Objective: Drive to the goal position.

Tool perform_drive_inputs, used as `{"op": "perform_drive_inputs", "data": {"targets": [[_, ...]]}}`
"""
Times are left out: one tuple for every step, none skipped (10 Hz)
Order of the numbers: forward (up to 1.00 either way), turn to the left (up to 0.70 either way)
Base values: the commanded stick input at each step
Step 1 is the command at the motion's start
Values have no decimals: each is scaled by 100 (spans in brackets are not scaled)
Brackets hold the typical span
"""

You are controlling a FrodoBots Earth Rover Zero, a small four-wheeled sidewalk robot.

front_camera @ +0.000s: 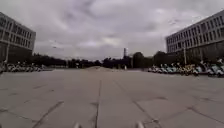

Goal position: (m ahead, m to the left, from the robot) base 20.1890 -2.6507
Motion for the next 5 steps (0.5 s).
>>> {"op": "perform_drive_inputs", "data": {"targets": [[45, 0], [45, 0], [45, 0], [45, -6], [45, -21]]}}
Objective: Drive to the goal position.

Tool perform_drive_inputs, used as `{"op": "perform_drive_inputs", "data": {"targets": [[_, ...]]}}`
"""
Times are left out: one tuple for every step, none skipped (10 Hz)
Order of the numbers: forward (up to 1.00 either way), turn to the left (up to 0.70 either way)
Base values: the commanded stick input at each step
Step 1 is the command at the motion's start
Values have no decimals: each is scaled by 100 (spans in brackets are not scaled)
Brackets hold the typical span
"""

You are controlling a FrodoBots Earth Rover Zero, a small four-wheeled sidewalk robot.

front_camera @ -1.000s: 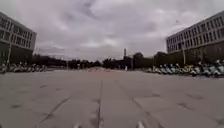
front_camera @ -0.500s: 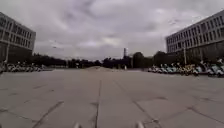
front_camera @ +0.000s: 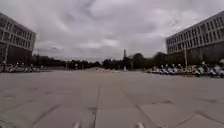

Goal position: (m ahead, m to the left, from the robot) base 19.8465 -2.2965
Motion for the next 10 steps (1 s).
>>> {"op": "perform_drive_inputs", "data": {"targets": [[45, -27], [45, -27], [45, -27], [45, -20], [45, 0], [45, 0], [45, 0], [45, 0], [45, 0], [45, 0]]}}
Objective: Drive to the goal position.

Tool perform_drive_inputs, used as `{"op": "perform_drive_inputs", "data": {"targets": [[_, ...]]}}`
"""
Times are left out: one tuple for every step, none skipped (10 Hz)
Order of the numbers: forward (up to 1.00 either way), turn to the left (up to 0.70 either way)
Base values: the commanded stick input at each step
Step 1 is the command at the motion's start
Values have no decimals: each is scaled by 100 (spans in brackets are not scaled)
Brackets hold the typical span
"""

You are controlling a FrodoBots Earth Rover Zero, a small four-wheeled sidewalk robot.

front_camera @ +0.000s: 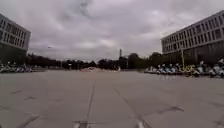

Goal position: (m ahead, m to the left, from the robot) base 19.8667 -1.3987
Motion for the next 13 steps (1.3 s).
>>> {"op": "perform_drive_inputs", "data": {"targets": [[45, 0], [45, 0], [45, 0], [45, 0], [45, 0], [45, 0], [45, 0], [45, 0], [45, 0], [45, 0], [45, 0], [45, 0], [45, 0]]}}
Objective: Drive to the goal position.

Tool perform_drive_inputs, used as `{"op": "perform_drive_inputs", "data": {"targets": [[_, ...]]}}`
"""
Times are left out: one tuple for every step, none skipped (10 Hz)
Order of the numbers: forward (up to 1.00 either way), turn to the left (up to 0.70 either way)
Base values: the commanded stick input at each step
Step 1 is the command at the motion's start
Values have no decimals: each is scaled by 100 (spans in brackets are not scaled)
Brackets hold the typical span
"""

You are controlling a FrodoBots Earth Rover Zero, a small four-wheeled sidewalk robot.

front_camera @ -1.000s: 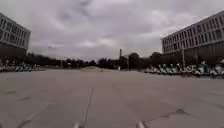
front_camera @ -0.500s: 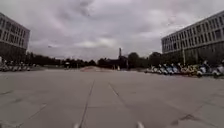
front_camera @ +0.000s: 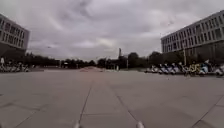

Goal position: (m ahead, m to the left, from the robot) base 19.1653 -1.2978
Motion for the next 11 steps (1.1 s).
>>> {"op": "perform_drive_inputs", "data": {"targets": [[45, 0], [45, 0], [45, 0], [45, 0], [45, 0], [45, 0], [45, 0], [45, 0], [45, 0], [45, 0], [45, 0]]}}
